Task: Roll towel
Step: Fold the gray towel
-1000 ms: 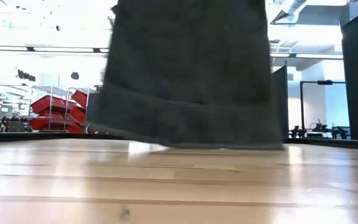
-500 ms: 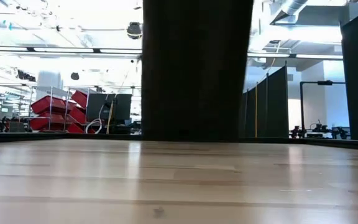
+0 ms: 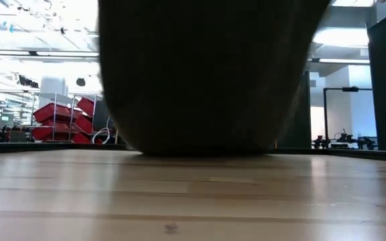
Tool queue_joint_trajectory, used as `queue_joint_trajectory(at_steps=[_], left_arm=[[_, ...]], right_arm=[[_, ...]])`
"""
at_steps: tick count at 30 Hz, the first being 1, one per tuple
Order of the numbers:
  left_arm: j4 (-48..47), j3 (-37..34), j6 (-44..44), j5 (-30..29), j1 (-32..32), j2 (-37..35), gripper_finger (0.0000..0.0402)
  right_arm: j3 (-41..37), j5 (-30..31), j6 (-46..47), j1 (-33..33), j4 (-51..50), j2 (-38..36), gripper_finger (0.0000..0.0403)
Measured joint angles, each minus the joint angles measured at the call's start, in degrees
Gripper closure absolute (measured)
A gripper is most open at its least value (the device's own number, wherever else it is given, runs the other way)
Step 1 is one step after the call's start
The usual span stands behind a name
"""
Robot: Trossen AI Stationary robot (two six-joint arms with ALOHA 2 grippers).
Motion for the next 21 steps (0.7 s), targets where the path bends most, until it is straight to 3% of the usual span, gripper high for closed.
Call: queue_joint_trajectory(at_steps=[6,14,17,21], left_arm=[[16.8,-12.9,-16.6,0.0,-9.0,0.0,0.0401],[42.9,-26.0,-37.5,-2.0,-16.7,0.6,0.0402],[44.6,-26.7,-41.3,-2.3,-18.6,2.6,0.0402],[43.9,-26.6,-41.8,-4.4,-18.8,4.7,0.0401]], right_arm=[[-14.9,-1.5,8.8,9.4,12.0,1.6,0.0397],[-28.2,-1.5,18.9,20.5,38.7,1.5,0.0397],[-30.2,-0.7,22.2,23.0,42.6,1.6,0.0397],[-30.1,6.1,25.7,24.1,37.9,1.4,0.0397]])
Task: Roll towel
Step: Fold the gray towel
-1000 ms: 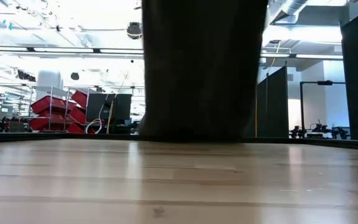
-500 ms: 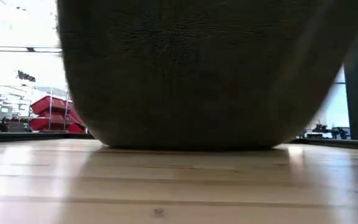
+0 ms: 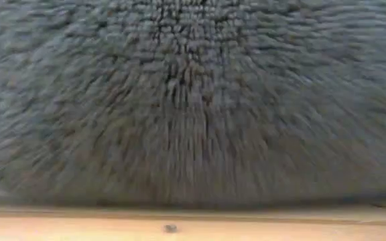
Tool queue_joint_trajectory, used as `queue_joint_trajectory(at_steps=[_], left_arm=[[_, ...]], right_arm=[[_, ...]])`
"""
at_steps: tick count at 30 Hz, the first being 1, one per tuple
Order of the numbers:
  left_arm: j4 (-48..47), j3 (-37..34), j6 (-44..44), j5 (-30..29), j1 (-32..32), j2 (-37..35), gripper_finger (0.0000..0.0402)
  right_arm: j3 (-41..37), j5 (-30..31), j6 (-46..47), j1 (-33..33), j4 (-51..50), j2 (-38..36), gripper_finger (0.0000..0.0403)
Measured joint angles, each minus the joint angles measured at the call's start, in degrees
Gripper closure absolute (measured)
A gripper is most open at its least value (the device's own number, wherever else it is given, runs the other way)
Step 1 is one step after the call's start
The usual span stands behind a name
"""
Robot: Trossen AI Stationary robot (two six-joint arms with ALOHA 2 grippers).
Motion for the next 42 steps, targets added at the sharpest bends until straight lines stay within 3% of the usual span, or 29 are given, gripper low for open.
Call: queue_joint_trajectory(at_steps=[3,8,11,15,20,28,34,42], left_arm=[[-5.6,0.0,0.5,-4.4,1.6,0.0,0.0402],[-22.6,0.1,-0.1,-15.3,6.3,-0.7,0.0401],[-33.7,0.1,2.1,-17.4,10.6,-0.7,0.0402],[-40.7,-1.8,11.7,-19.3,18.2,-0.7,0.0401],[-37.8,-6.3,28.0,-21.4,27.6,-0.6,0.0401],[-23.0,-10.3,49.2,-22.7,38.0,-0.7,0.0402],[-18.8,-10.6,55.2,-22.6,44.2,-0.7,0.0401],[-18.8,-10.6,58.4,-21.4,53.1,-0.7,0.0401]], right_arm=[[0.0,2.0,0.4,-1.8,-6.4,-0.3,0.0397],[0.0,2.4,-0.2,-9.2,-20.3,-0.4,0.0397],[0.0,2.7,-3.1,-15.3,-28.1,-0.5,0.0397],[0.0,2.8,-12.5,-24.9,-32.2,-0.6,0.0397],[0.0,2.6,-25.7,-37.3,-32.9,-0.5,0.0397],[0.0,1.1,-41.2,-54.4,-33.0,-2.7,0.0397],[-2.8,0.7,-53.0,-66.4,-25.9,-5.3,0.0397],[-10.9,-9.0,-63.3,-76.4,-15.2,-5.7,0.0397]])
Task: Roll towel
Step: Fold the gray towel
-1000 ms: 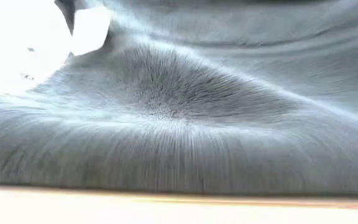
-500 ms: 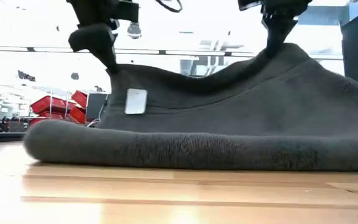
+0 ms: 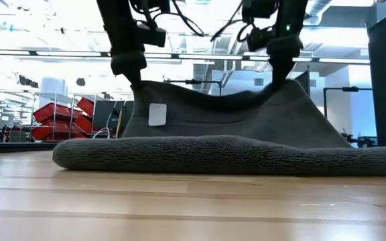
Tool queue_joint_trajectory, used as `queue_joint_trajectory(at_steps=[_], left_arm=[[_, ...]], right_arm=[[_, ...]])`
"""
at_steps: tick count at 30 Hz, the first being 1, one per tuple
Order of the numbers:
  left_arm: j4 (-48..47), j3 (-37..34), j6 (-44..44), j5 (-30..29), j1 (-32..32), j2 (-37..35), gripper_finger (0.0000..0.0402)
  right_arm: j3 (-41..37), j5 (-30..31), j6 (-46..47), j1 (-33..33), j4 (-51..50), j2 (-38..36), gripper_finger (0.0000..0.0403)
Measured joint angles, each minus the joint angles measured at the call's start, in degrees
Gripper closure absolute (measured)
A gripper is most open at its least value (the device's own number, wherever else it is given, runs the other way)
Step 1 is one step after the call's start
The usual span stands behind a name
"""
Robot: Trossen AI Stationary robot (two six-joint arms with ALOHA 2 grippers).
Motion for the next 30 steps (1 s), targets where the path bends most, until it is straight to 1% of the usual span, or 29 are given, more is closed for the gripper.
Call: queue_joint_trajectory(at_steps=[4,6,10,17,20,24,27,30], left_arm=[[0.4,0.0,4.4,1.0,3.3,0.0,0.0401],[1.9,0.0,6.4,1.6,5.3,0.4,0.0401],[5.2,-0.1,11.1,4.9,9.0,1.3,0.0401],[8.2,0.0,12.6,8.7,14.4,2.7,0.0401],[9.3,0.0,13.9,10.6,15.7,3.8,0.0401],[10.3,0.0,15.0,12.9,17.1,6.3,0.0401],[10.1,0.0,15.0,14.4,17.3,8.8,0.0401],[7.2,0.0,14.5,18.3,16.9,10.7,0.0402]], right_arm=[[-2.8,-0.8,-1.9,-1.0,2.7,0.0,0.0397],[-4.3,-0.9,-2.6,-2.1,5.6,0.0,0.0397],[-7.2,-0.9,-2.9,-4.5,9.6,0.0,0.0397],[-10.0,-1.7,-3.0,-9.7,13.7,0.0,0.0397],[-11.1,-3.8,-3.2,-11.9,15.3,0.2,0.0397],[-12.3,-4.4,-3.4,-14.0,18.1,0.3,0.0397],[-13.6,-7.6,-4.3,-15.3,19.6,0.3,0.0397],[-14.5,-13.0,-5.0,-15.6,18.7,0.4,0.0397]])
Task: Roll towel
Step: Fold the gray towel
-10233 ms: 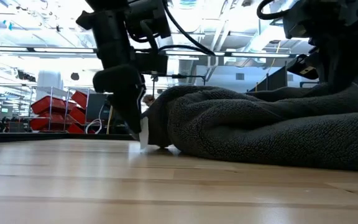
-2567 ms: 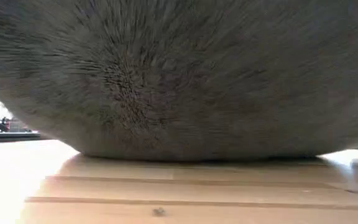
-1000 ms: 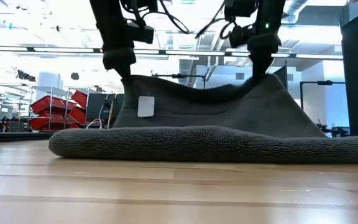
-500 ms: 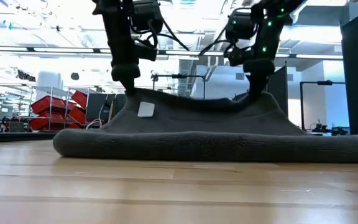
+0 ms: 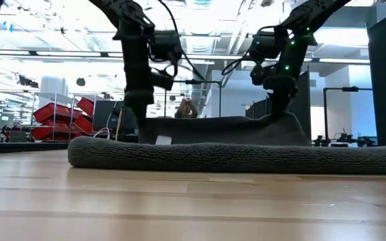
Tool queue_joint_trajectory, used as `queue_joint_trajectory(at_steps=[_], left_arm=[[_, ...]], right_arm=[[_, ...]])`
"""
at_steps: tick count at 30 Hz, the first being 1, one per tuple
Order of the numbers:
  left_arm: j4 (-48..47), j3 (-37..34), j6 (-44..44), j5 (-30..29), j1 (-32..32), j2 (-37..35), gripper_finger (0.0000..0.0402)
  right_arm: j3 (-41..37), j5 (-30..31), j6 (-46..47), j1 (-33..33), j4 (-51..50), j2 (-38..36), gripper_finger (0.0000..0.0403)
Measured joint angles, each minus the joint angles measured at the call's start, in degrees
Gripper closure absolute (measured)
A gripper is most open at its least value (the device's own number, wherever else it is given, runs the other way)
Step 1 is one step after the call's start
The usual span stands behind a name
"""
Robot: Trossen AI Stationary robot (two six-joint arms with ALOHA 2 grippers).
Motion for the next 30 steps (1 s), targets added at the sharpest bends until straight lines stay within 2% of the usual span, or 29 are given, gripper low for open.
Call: queue_joint_trajectory(at_steps=[4,8,9,11,13,16,18,20,24,30], left_arm=[[-7.0,0.1,-4.6,3.2,-3.5,-0.6,0.0402],[-11.6,0.1,-7.5,7.6,-8.4,-4.7,0.0402],[-11.8,0.1,-7.9,8.3,-9.5,-5.8,0.0402],[-11.2,0.0,-7.7,8.6,-10.6,-7.6,0.0402],[-9.1,0.0,-7.4,6.6,-9.9,-8.4,0.0402],[-5.6,0.0,-7.1,2.3,-6.0,-8.1,0.0402],[-2.9,0.0,-6.8,1.9,-2.5,-7.2,0.0402],[-1.8,0.0,-6.2,2.4,0.8,-5.7,0.0402],[-0.2,0.0,-2.4,8.1,5.8,-2.4,0.0402],[1.2,0.0,-1.2,8.5,7.1,2.7,0.0402]], right_arm=[[0.0,-7.5,-1.5,2.6,-6.0,0.0,0.0397],[0.0,-17.4,-6.6,6.7,-12.8,-0.8,0.0397],[0.0,-18.2,-7.4,7.6,-13.6,-0.9,0.0397],[-0.1,-18.2,-8.3,8.5,-13.2,-0.9,0.0397],[-0.1,-15.5,-8.1,7.6,-10.0,-0.9,0.0397],[-0.1,-7.4,-4.3,4.2,-2.2,-0.3,0.0397],[-0.1,-6.2,-3.1,1.2,1.1,0.1,0.0397],[0.0,-6.1,-3.0,-1.6,3.5,1.0,0.0397],[-0.1,-6.2,-3.0,-5.3,3.3,4.5,0.0397],[-0.1,-4.6,-2.4,-6.2,4.6,8.4,0.0397]])
